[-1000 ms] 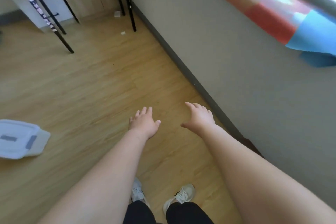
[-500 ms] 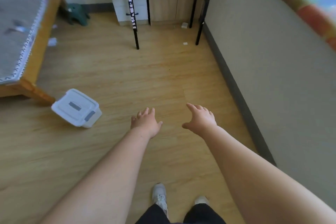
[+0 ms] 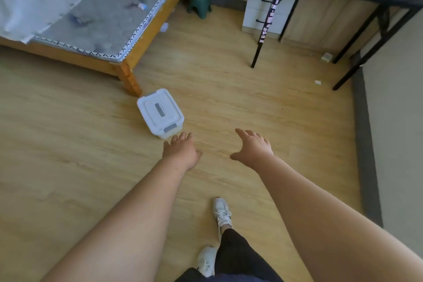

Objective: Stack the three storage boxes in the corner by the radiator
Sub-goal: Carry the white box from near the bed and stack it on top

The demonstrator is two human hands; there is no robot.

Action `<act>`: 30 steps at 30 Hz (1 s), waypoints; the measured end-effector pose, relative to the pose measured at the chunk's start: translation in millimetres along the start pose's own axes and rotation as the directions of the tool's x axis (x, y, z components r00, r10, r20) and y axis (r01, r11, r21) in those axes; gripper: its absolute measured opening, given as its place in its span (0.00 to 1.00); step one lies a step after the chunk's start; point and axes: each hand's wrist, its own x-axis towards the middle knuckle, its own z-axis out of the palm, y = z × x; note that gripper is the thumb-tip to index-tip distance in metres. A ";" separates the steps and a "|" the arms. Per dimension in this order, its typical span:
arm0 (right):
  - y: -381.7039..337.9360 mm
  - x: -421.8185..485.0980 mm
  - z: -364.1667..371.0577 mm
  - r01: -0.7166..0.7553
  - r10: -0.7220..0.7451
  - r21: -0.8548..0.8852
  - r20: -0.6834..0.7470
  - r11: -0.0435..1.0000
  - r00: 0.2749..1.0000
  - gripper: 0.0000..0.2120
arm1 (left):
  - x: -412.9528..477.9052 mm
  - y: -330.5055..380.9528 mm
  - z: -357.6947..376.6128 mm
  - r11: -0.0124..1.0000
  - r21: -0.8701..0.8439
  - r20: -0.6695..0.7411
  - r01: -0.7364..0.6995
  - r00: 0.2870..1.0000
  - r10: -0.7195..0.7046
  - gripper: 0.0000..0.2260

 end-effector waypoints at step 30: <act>-279.3 253.0 -23.5 0.136 -0.121 -0.070 0.182 0.988 0.976 0.39 | 200.2 -248.3 -114.0 0.965 -0.141 0.081 0.222 0.974 -0.212 0.30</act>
